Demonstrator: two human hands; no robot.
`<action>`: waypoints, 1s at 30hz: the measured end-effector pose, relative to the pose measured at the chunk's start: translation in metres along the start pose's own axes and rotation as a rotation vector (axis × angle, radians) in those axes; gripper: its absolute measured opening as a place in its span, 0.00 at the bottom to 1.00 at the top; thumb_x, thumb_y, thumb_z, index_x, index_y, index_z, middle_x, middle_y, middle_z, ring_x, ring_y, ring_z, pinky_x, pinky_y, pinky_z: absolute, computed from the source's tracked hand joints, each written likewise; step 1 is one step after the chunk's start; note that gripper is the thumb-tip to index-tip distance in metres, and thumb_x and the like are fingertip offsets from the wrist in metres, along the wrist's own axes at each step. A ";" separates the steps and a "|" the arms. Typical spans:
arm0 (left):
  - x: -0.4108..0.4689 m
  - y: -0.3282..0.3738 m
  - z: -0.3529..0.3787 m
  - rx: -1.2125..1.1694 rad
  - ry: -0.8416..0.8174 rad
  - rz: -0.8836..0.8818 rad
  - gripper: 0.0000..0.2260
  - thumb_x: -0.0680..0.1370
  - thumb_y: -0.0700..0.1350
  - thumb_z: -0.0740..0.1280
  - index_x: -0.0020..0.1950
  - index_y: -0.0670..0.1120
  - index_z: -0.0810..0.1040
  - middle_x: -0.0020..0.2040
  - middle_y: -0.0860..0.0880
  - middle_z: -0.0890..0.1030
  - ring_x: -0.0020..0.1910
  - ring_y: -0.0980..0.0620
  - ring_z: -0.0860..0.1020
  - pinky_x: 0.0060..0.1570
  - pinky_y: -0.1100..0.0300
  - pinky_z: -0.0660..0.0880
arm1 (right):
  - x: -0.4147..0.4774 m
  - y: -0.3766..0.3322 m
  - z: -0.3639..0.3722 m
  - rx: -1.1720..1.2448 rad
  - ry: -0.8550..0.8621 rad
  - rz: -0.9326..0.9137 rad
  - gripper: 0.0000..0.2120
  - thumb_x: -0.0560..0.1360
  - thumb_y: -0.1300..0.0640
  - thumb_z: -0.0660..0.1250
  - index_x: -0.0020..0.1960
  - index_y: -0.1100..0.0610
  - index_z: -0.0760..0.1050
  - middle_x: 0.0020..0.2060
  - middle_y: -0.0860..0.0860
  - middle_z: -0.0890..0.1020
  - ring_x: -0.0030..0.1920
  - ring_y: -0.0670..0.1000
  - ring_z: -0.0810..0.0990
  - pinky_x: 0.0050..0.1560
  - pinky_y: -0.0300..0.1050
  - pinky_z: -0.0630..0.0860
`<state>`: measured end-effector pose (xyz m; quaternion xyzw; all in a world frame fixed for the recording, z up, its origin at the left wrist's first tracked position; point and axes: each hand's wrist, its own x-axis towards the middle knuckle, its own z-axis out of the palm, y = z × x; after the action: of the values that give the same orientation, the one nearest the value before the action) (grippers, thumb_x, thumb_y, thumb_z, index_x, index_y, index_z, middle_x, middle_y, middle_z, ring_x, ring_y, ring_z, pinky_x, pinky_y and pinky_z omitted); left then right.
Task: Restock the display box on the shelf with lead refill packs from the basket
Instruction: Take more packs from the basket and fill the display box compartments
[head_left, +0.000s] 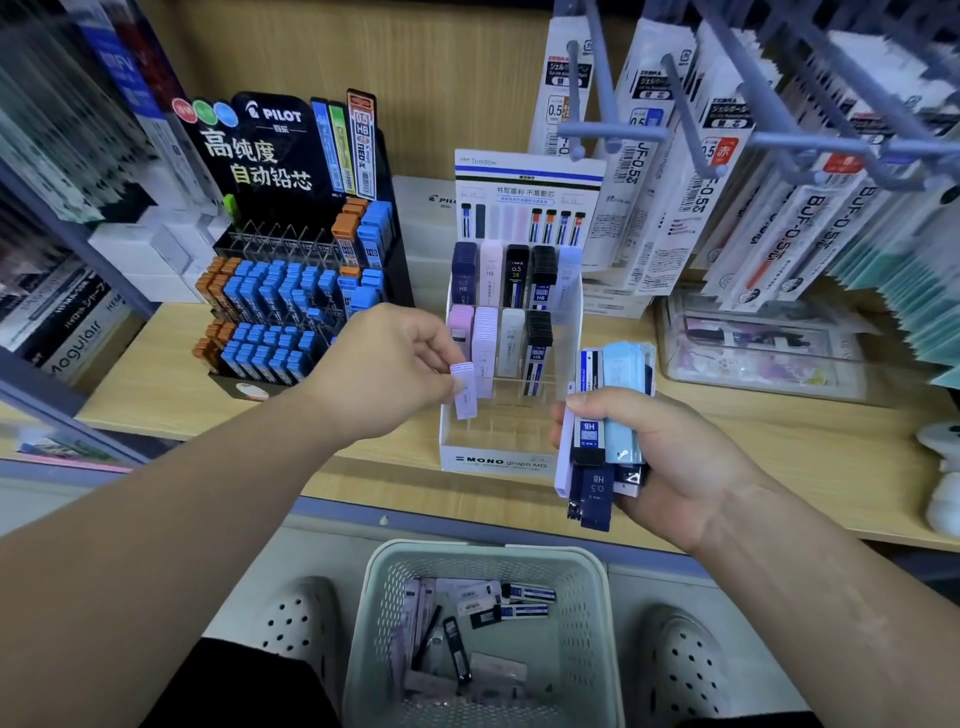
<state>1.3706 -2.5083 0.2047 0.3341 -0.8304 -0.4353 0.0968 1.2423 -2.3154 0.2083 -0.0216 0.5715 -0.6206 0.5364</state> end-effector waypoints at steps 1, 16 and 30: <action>0.000 0.000 0.000 0.008 0.003 0.006 0.08 0.69 0.37 0.78 0.39 0.49 0.83 0.34 0.49 0.84 0.34 0.54 0.82 0.39 0.49 0.82 | 0.000 0.000 0.000 -0.002 0.006 -0.003 0.08 0.69 0.63 0.72 0.48 0.60 0.80 0.34 0.54 0.82 0.31 0.52 0.82 0.36 0.47 0.81; -0.006 -0.008 0.015 0.118 0.076 0.149 0.05 0.71 0.41 0.78 0.41 0.50 0.84 0.29 0.62 0.79 0.31 0.66 0.76 0.38 0.69 0.74 | -0.002 0.003 -0.003 -0.030 0.032 -0.025 0.06 0.70 0.62 0.73 0.47 0.59 0.81 0.38 0.55 0.84 0.36 0.52 0.84 0.44 0.52 0.80; -0.001 -0.022 0.040 0.499 0.237 0.387 0.07 0.69 0.40 0.76 0.37 0.47 0.78 0.35 0.53 0.76 0.36 0.49 0.77 0.34 0.55 0.75 | -0.001 0.003 -0.007 -0.014 0.015 -0.030 0.04 0.71 0.63 0.72 0.46 0.60 0.80 0.36 0.55 0.83 0.34 0.52 0.83 0.41 0.51 0.80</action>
<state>1.3629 -2.4899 0.1635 0.2321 -0.9423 -0.1502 0.1887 1.2404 -2.3092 0.2042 -0.0291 0.5793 -0.6247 0.5228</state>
